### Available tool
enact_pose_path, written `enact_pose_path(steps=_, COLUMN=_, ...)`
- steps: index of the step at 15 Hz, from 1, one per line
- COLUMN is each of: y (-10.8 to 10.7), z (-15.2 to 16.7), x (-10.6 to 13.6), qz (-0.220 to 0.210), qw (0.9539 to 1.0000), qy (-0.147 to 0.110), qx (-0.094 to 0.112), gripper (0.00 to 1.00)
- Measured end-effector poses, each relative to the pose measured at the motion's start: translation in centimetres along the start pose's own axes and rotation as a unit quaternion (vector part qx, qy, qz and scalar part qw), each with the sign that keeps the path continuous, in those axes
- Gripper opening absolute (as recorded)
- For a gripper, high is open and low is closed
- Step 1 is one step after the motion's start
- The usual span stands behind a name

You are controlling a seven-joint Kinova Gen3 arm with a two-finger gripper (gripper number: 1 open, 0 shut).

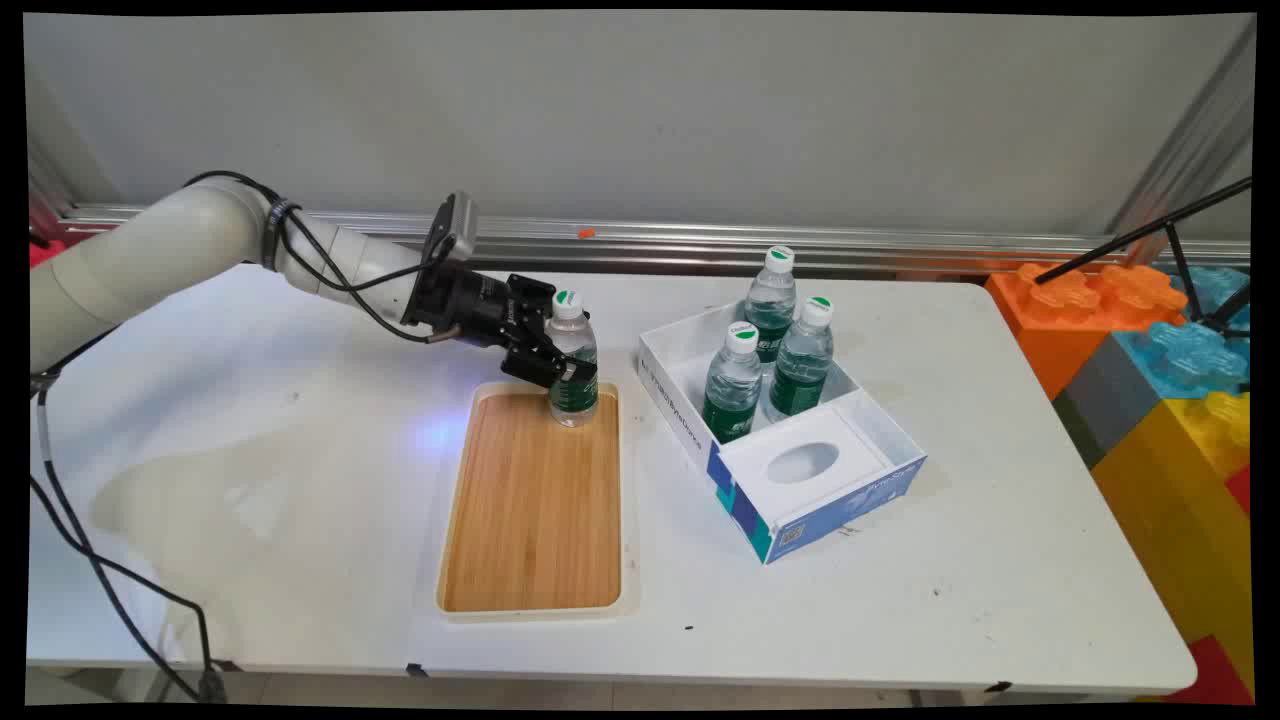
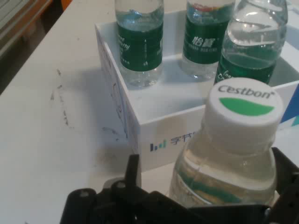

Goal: Pick up the green bottle from the white box

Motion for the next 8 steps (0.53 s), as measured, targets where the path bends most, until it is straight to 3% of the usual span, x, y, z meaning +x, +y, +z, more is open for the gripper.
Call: enact_pose_path(steps=8, y=0.8, z=-1.7, x=-0.5, qz=0.002, qw=0.9999, qy=-0.013, qx=-0.009, gripper=1.0)
